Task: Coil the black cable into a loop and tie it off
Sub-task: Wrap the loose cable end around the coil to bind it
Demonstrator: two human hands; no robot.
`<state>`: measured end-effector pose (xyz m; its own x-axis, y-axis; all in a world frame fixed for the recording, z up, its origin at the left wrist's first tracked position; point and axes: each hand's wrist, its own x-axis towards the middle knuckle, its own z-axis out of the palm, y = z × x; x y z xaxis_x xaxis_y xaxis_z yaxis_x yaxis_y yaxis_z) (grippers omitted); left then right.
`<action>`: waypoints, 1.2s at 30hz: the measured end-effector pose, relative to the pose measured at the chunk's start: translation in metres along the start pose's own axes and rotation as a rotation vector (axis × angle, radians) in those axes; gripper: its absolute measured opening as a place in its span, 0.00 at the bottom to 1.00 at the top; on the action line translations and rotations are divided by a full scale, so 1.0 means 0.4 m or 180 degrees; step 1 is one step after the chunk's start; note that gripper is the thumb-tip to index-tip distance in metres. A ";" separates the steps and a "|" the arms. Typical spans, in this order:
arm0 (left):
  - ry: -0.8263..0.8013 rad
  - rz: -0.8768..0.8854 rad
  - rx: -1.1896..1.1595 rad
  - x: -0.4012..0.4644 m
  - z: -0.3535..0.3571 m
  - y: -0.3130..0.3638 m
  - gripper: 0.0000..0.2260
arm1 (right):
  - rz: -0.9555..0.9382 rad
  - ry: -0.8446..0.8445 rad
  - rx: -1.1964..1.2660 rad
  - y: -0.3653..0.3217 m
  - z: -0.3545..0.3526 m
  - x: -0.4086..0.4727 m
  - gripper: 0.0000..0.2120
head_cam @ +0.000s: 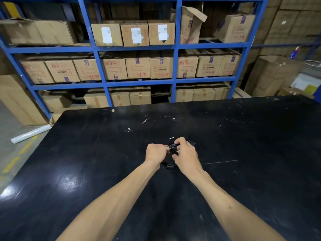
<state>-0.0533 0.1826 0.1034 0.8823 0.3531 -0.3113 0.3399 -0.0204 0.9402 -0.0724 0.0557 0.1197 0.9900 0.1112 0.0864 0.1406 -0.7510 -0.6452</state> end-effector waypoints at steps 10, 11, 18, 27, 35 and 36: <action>-0.0215 -0.0082 -0.0106 0.009 -0.024 -0.002 0.07 | -0.1651 -0.0242 -0.2109 0.024 -0.031 0.024 0.09; -0.0241 -0.0097 -0.0158 0.009 -0.023 -0.003 0.07 | -0.1696 -0.0227 -0.2150 0.024 -0.034 0.026 0.08; -0.0373 0.0103 0.0091 0.003 -0.021 0.014 0.09 | -0.1567 -0.0092 -0.2002 0.003 -0.068 0.046 0.09; -0.0442 0.0560 0.0668 0.003 -0.030 0.032 0.09 | -0.1233 -0.0422 -0.1815 -0.044 -0.129 0.095 0.10; -0.0876 0.0527 0.0301 0.000 -0.055 0.050 0.09 | -0.0640 -0.0183 -0.1696 -0.043 -0.106 0.105 0.13; -0.0978 0.0493 0.0143 0.000 -0.064 0.049 0.09 | -0.0506 -0.0104 -0.1636 -0.039 -0.109 0.106 0.12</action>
<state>-0.0547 0.2062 0.1254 0.9790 0.0446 -0.1989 0.2024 -0.0952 0.9747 -0.0323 0.0440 0.1665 0.9567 0.2635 0.1238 0.2821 -0.9441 -0.1705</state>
